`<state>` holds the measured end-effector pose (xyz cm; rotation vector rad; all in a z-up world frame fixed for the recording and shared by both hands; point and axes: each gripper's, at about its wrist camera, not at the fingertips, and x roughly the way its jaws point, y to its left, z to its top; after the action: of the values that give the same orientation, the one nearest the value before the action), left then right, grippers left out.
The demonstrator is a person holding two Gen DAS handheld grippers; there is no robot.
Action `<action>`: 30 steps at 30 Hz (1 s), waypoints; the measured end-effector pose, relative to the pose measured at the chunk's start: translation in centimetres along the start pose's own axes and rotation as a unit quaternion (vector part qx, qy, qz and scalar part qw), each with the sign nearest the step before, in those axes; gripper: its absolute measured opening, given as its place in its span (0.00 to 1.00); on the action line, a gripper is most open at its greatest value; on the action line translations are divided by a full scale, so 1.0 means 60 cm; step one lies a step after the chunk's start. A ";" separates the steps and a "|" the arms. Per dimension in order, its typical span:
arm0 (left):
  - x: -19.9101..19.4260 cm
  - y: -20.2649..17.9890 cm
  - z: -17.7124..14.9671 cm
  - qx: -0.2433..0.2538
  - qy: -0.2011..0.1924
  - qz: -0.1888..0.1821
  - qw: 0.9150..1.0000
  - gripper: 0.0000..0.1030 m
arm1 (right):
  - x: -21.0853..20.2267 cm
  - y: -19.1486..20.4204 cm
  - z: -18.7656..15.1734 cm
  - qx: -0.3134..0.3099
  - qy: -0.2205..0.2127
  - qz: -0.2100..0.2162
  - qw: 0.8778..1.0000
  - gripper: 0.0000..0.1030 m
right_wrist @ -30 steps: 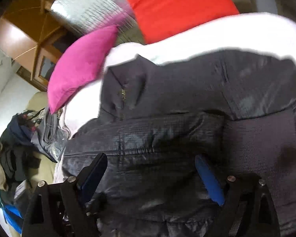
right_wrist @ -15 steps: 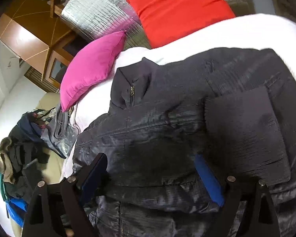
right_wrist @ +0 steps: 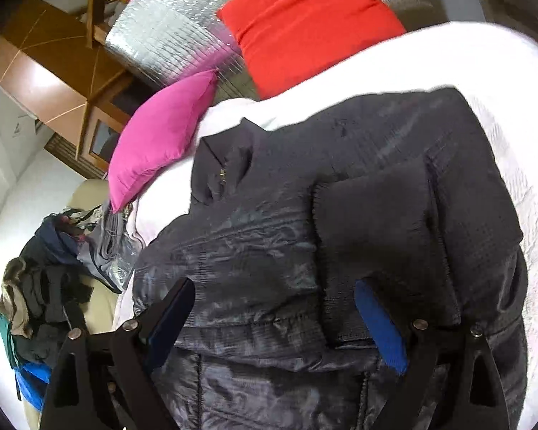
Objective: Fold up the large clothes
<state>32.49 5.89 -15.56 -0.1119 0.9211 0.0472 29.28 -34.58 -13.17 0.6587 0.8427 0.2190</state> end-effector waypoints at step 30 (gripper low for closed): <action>-0.298 0.064 -0.183 0.014 -0.064 -0.029 0.997 0.91 | -0.336 0.030 -0.222 -0.050 -0.050 -0.024 0.997 0.90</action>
<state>12.65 8.58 -8.16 -0.1092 0.7900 -0.0119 6.19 -35.79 -5.99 0.5512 0.7454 0.1806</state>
